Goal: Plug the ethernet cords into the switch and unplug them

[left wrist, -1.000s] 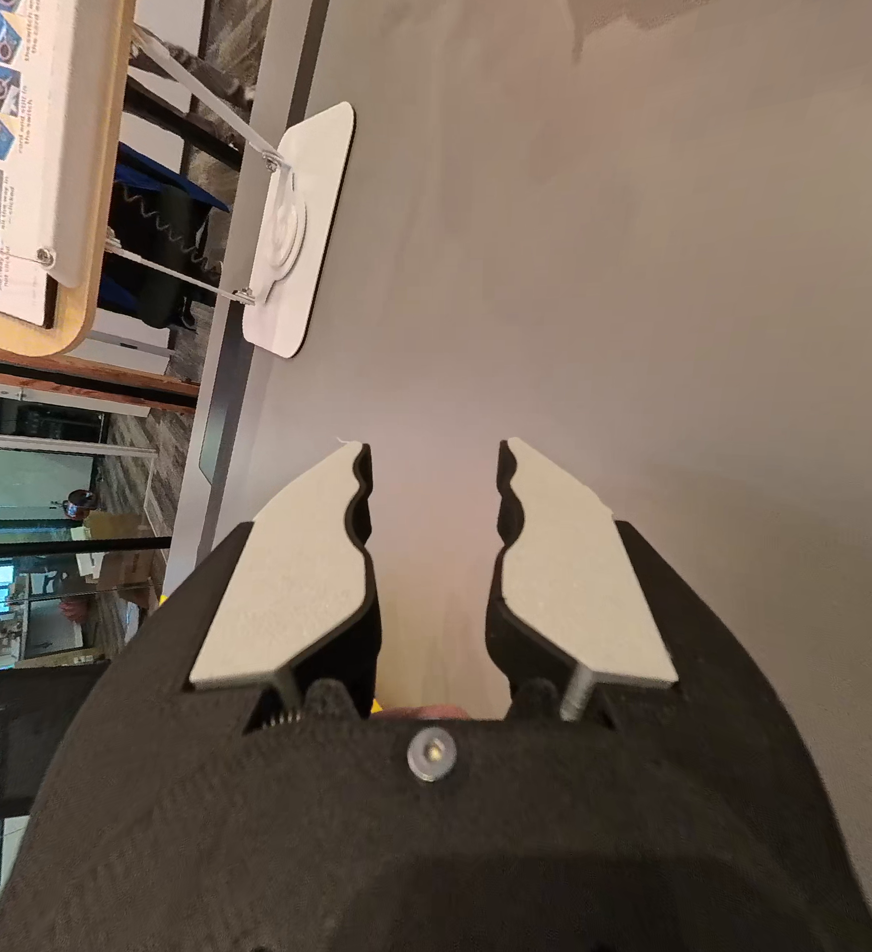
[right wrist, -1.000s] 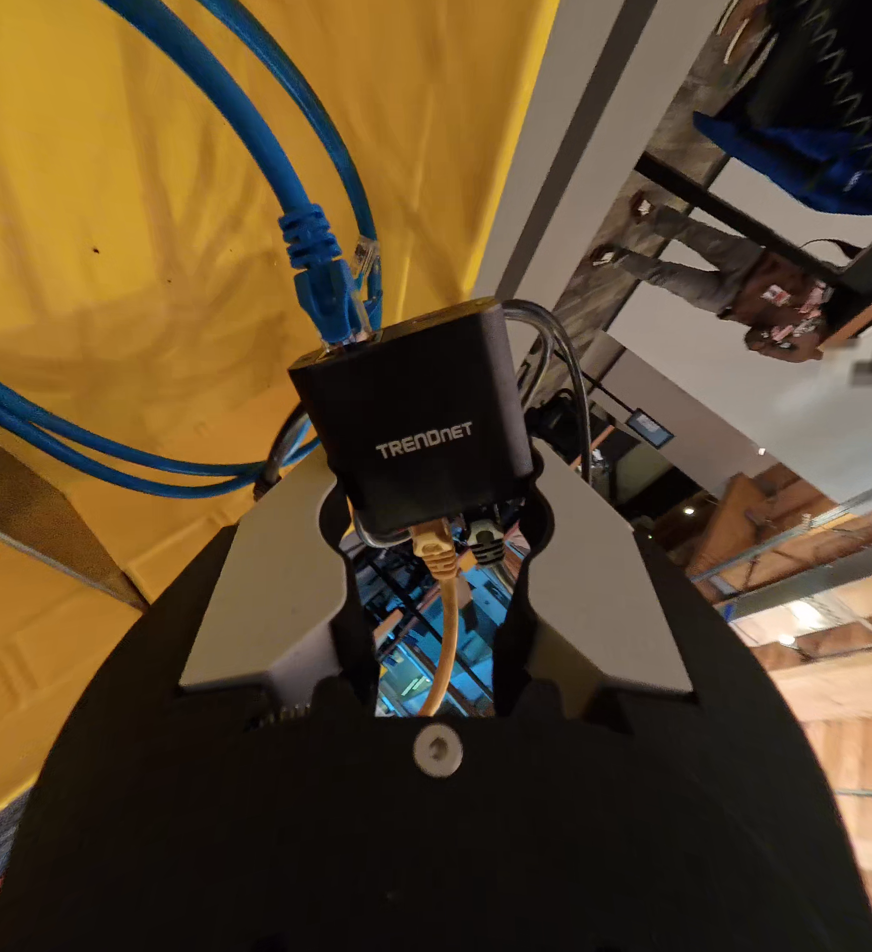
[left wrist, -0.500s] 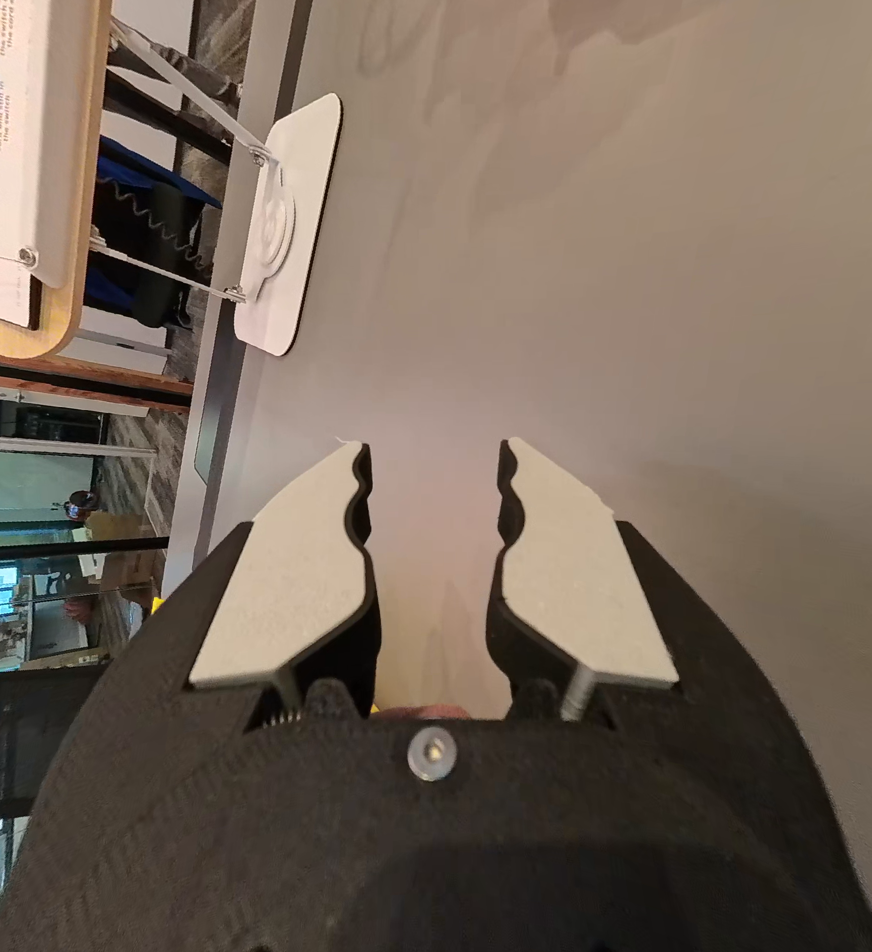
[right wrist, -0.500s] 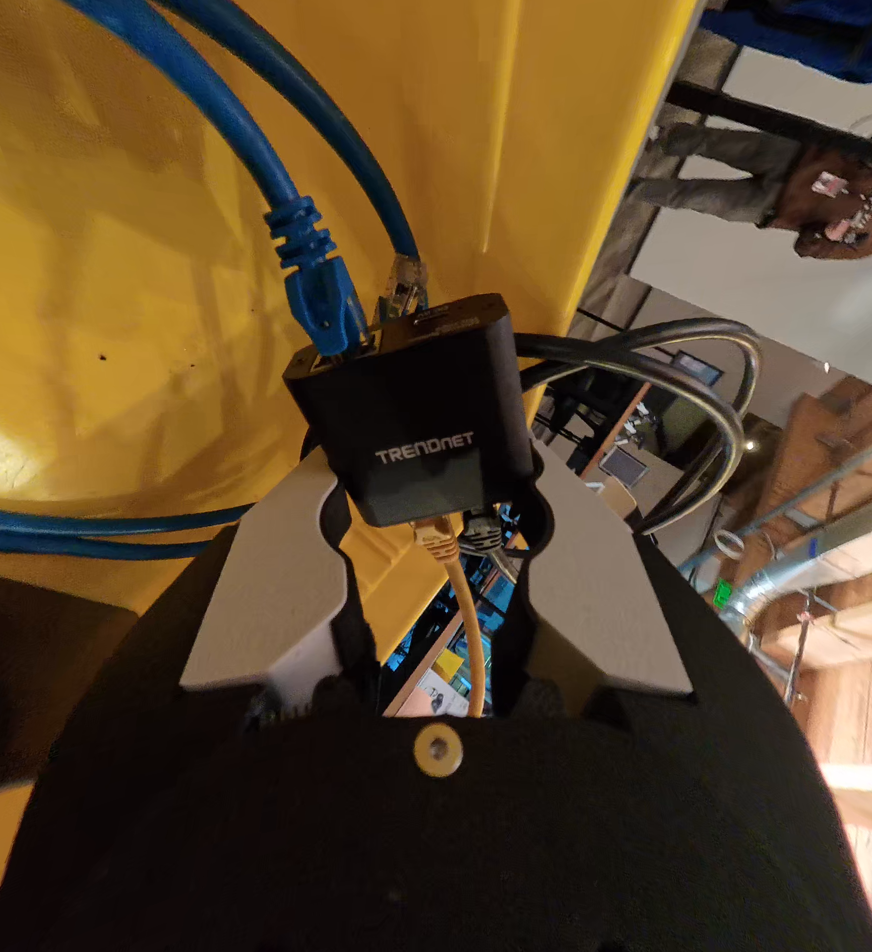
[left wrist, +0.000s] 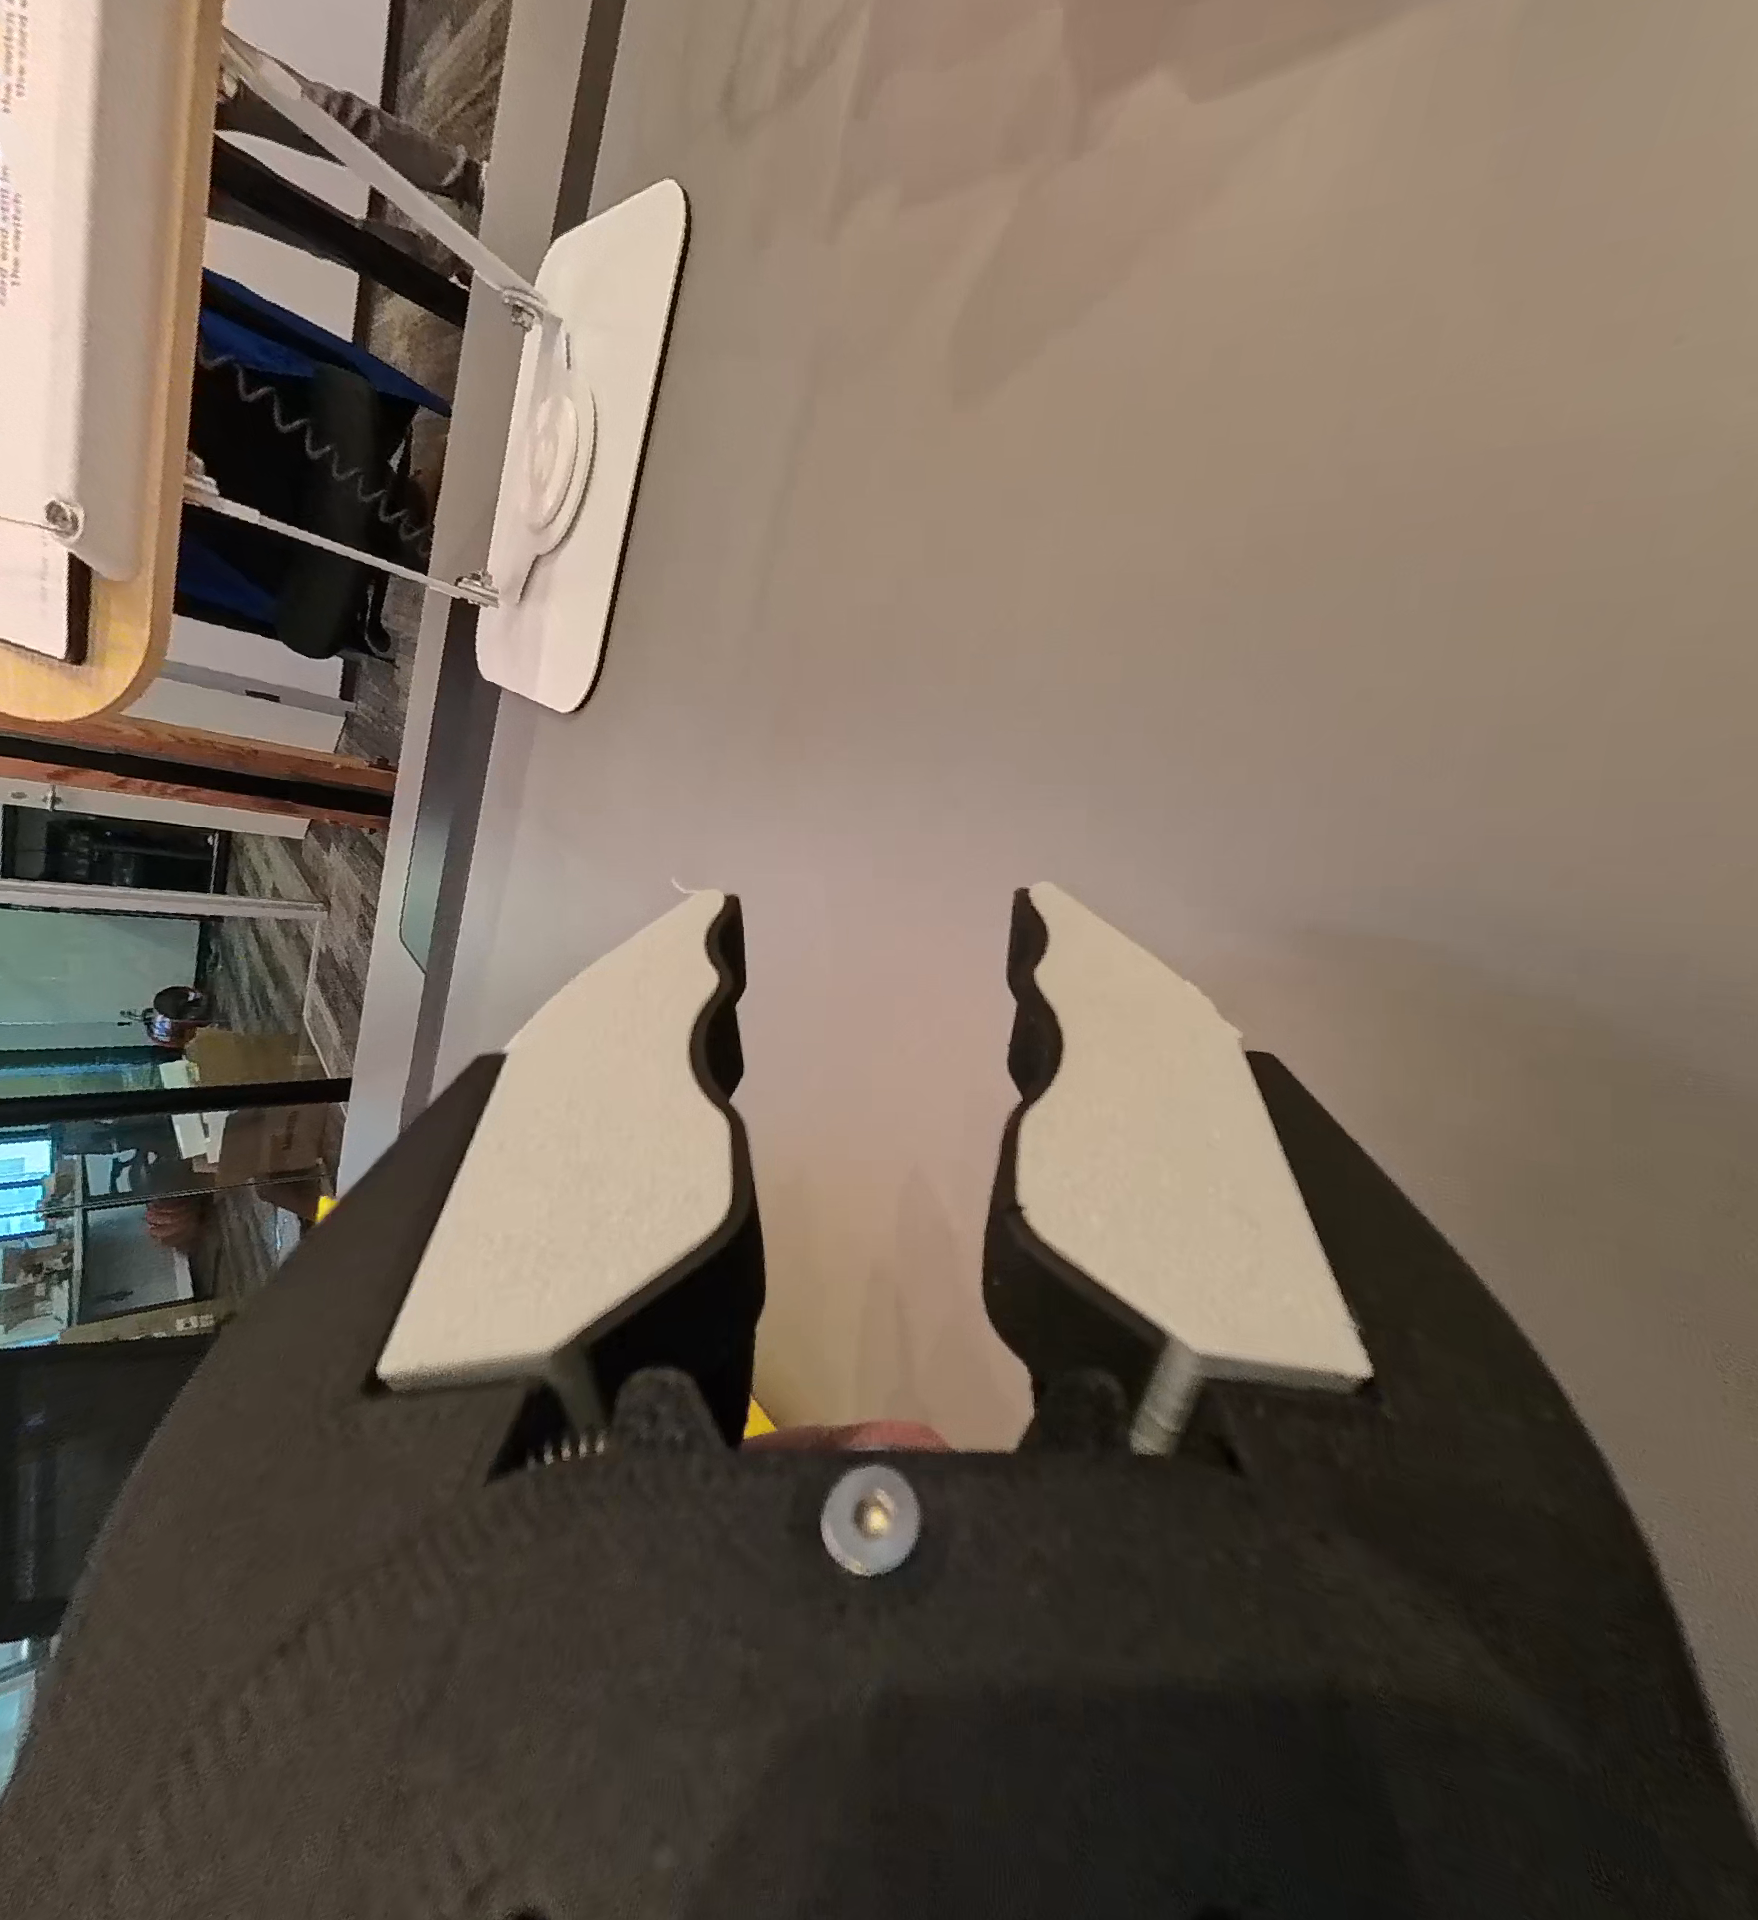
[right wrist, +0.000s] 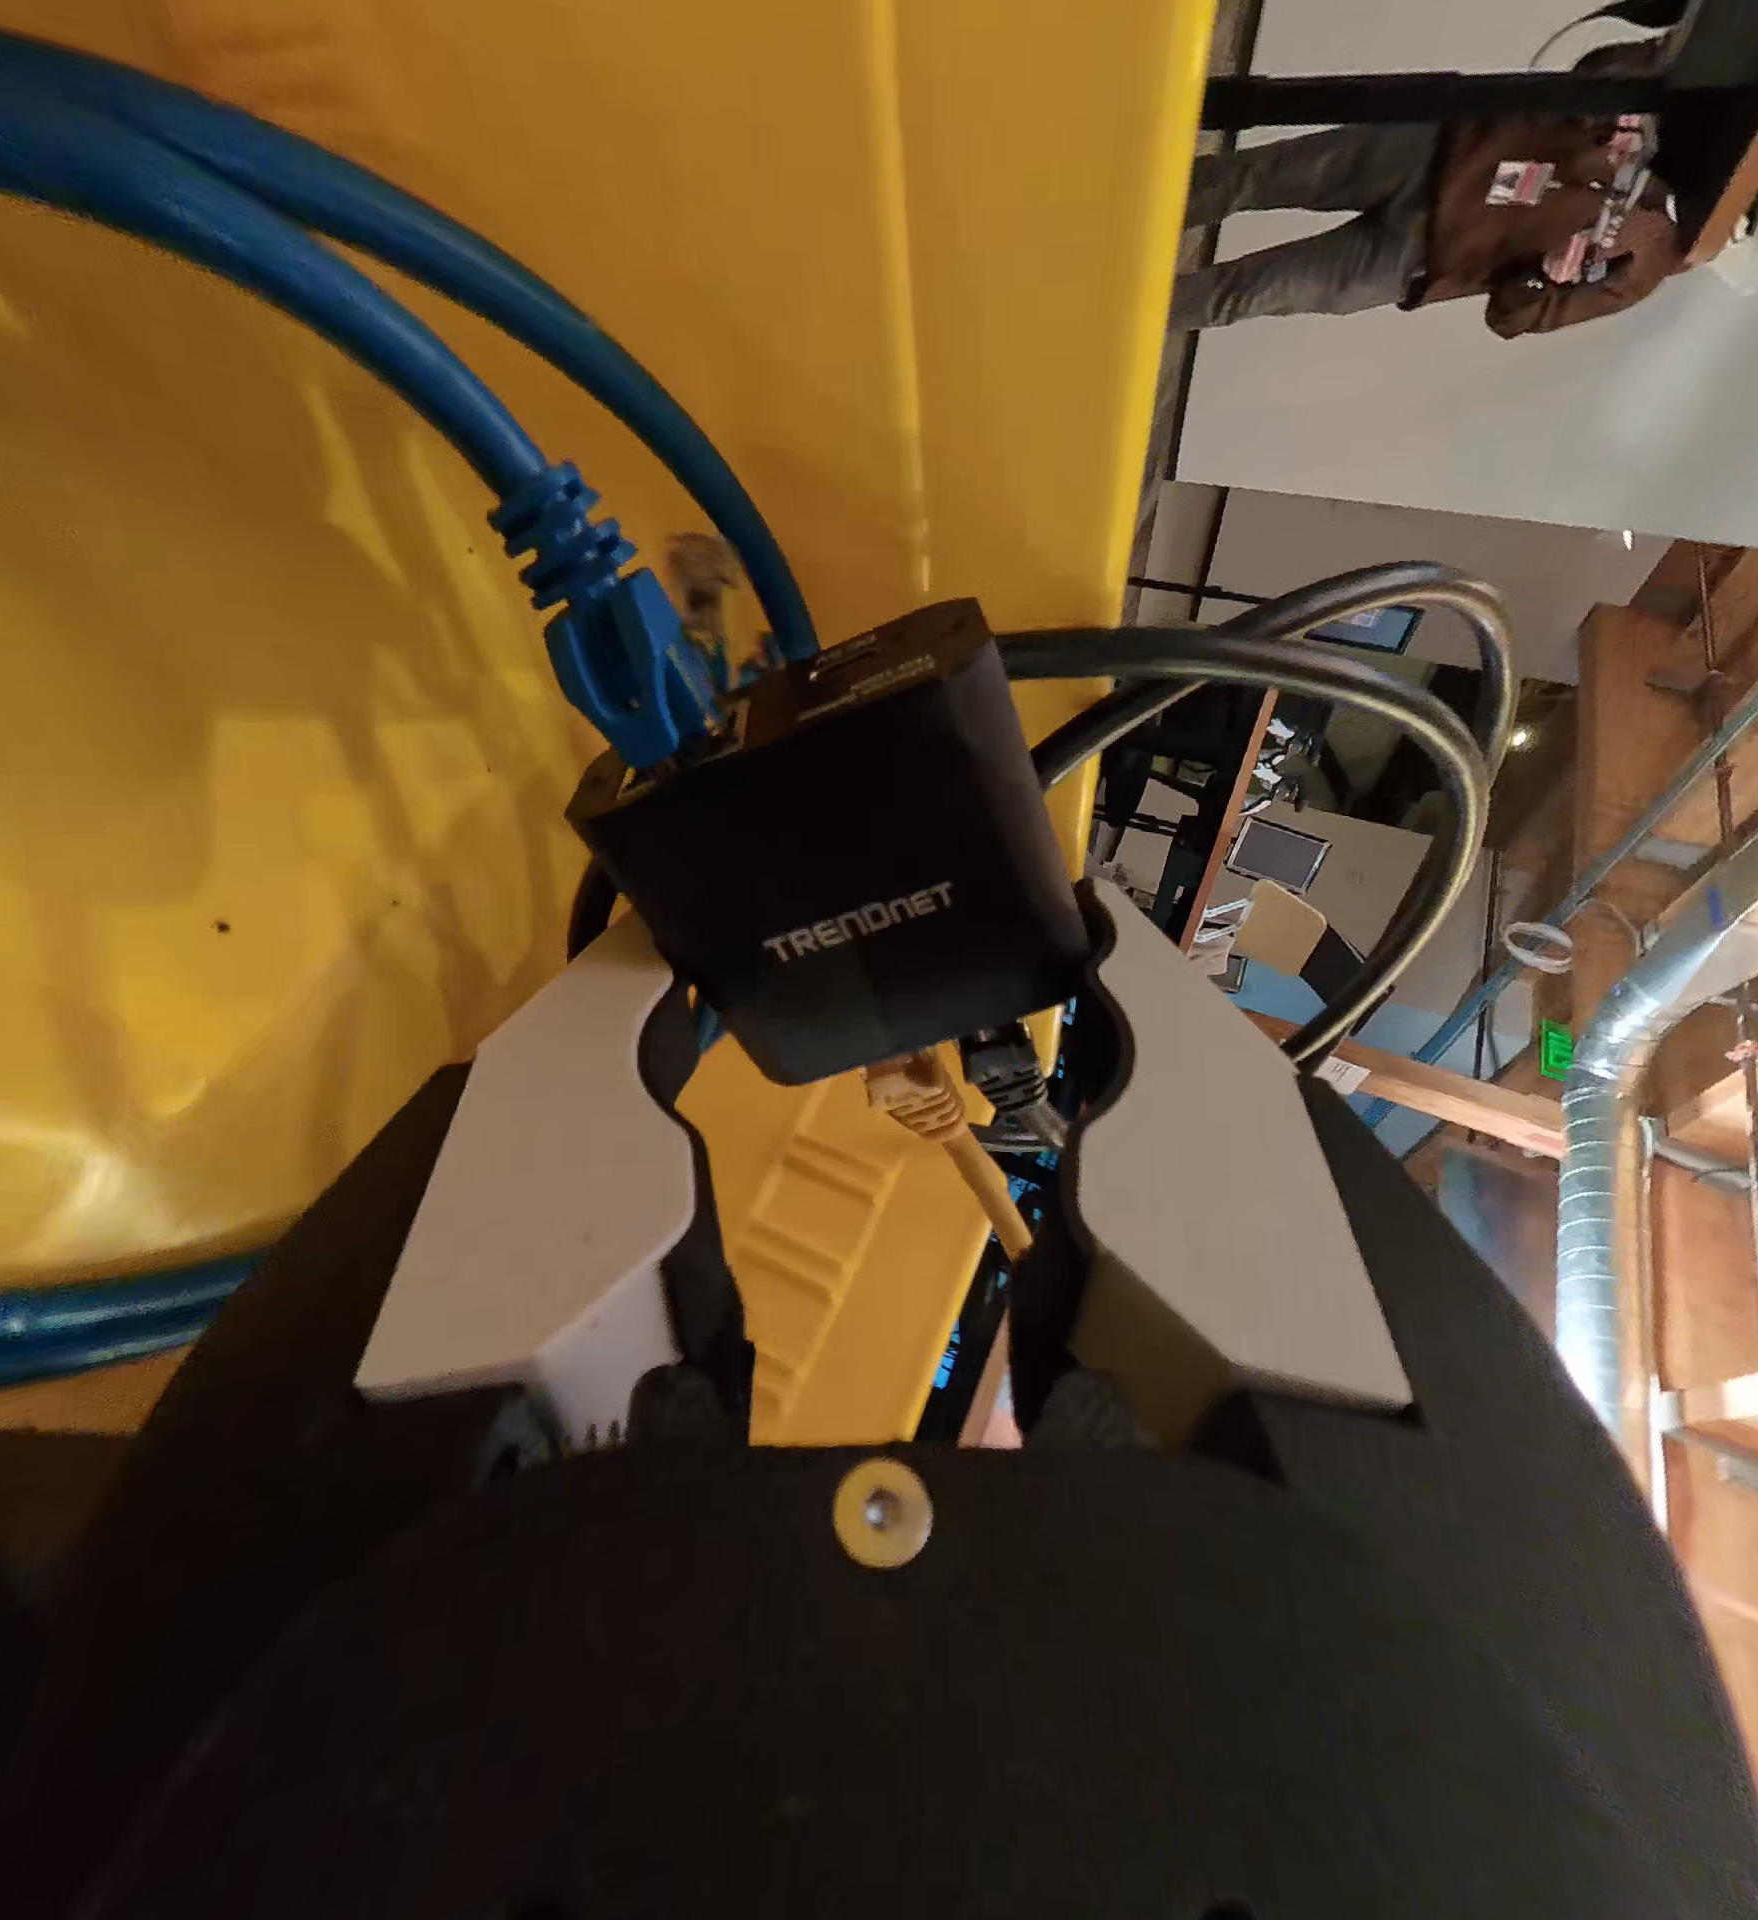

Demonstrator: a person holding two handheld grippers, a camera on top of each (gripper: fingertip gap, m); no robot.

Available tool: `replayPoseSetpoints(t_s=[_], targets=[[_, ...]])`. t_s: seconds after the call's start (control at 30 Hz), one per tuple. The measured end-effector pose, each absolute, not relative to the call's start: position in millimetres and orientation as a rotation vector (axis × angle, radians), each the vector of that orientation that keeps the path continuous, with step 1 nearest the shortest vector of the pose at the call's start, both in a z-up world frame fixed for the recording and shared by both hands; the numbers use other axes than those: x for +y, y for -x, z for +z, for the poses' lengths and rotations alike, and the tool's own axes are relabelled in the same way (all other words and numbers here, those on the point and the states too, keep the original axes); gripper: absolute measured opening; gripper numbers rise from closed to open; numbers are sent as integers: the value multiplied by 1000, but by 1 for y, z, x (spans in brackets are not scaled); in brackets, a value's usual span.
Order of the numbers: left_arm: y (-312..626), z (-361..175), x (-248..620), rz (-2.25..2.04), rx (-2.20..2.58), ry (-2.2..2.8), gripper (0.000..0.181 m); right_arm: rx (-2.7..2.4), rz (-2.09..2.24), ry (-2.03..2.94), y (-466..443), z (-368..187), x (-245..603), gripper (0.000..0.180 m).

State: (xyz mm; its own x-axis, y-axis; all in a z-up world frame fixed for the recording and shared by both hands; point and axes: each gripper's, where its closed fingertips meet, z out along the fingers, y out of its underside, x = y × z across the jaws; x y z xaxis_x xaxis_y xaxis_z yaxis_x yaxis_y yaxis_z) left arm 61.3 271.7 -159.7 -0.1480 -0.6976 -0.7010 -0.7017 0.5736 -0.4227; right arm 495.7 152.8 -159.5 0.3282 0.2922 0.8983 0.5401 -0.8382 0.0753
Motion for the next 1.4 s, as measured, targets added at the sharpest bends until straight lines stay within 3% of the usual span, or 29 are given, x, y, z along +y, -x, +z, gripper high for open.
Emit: replayPoseSetpoints(t_s=[0.57,0.93,1.07,1.17,1.4], targets=[[-64,-165,282,29,1863,1159,51,-546,-1425,2496,-484,-153,132,69],[-61,-160,283,28,1857,1159,51,-500,-828,2876,-476,-205,129,68],[-60,-152,284,24,1840,1161,52,-593,-807,2942,-476,-187,123,67],[-60,-147,285,26,1832,1161,54,-540,-522,2959,-456,-173,125,70],[-59,-129,289,-4,1792,1166,59,-440,-293,2797,-443,-119,131,74]])
